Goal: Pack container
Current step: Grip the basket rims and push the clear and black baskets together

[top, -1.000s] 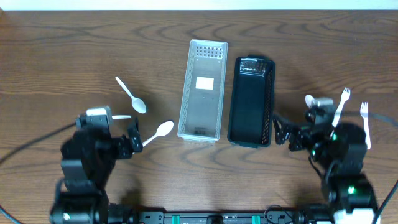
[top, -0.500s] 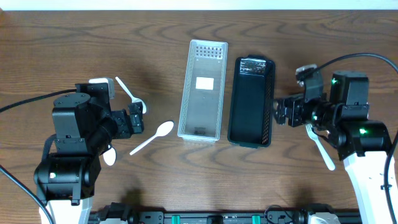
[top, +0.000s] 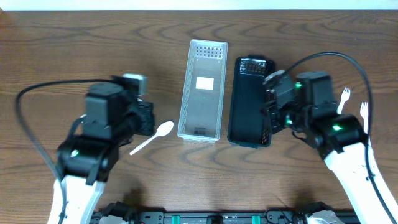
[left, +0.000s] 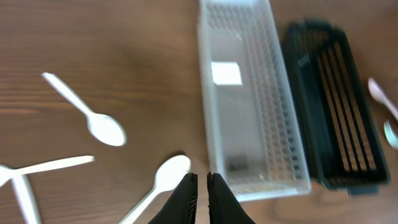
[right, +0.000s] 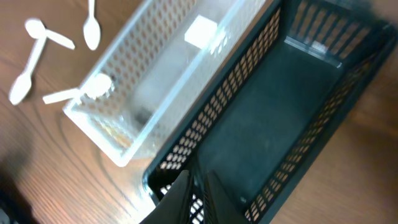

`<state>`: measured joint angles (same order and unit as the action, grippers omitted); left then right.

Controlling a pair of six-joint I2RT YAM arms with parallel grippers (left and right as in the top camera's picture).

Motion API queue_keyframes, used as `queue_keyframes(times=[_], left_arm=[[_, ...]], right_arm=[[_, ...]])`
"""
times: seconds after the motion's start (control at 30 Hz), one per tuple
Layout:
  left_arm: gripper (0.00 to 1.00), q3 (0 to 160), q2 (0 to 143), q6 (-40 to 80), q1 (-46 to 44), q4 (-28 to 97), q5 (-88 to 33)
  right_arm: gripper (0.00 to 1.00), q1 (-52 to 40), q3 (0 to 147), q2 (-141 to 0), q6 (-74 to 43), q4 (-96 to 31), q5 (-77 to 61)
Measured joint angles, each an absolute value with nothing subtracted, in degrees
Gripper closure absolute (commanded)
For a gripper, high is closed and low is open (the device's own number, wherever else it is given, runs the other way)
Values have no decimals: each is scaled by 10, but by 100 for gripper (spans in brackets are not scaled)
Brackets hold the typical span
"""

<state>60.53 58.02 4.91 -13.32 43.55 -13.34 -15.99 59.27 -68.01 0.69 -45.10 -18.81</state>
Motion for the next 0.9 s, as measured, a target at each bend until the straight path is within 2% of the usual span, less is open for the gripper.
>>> queue_keyframes(times=[0.23, 0.43, 0.9], left_arm=[[94, 605, 680, 49, -229, 429, -118], [94, 605, 759, 40, -288, 411, -116], [94, 605, 862, 32, -339, 427, -116]], right_arm=[[99, -183, 593, -747, 7, -476, -149], [98, -185, 593, -804, 7, -479, -138], [98, -209, 593, -868, 7, -519, -133]])
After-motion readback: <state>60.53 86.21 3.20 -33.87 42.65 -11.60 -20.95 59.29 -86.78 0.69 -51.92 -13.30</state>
